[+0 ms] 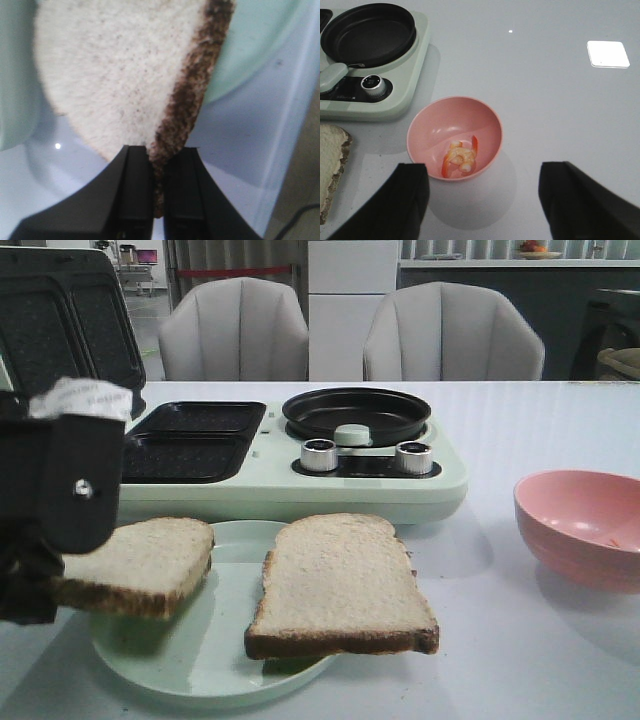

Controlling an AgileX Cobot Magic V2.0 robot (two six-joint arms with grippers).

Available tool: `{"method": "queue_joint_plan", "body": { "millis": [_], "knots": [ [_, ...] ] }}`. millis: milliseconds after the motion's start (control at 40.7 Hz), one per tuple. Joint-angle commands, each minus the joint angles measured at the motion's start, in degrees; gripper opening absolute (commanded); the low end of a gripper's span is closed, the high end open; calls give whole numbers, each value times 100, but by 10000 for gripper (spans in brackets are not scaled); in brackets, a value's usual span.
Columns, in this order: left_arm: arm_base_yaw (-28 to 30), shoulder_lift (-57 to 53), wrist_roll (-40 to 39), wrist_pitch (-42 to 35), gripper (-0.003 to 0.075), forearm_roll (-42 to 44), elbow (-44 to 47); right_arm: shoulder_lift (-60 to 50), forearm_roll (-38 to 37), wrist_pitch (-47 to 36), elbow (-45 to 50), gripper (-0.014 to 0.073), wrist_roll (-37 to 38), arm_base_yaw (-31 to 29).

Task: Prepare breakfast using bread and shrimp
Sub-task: 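Grasp the bread slice nearest the left gripper by its crust, then lift the bread with the left gripper and lower it onto the sandwich plate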

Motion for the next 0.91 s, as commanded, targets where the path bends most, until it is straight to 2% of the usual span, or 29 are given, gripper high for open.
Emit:
{"method": "queue_joint_plan", "body": {
  "millis": [0, 246, 418, 688, 885],
  "knots": [
    [-30, -453, -87, 230, 98, 42, -316, 57, -23, -446, -154, 569, 2, 0],
    [-30, -1206, -87, 398, 98, 741, -969, 57, -23, -446, -154, 569, 2, 0],
    [109, -1132, -97, 282, 98, 1473, -1521, 57, -23, -446, -154, 569, 2, 0],
    [1090, -135, -97, -564, 98, 2677, -2392, 57, -23, -446, -154, 569, 2, 0],
    [1779, 879, -97, -1286, 98, 2847, -3193, 57, -23, -446, -154, 569, 2, 0]
  ]
}}
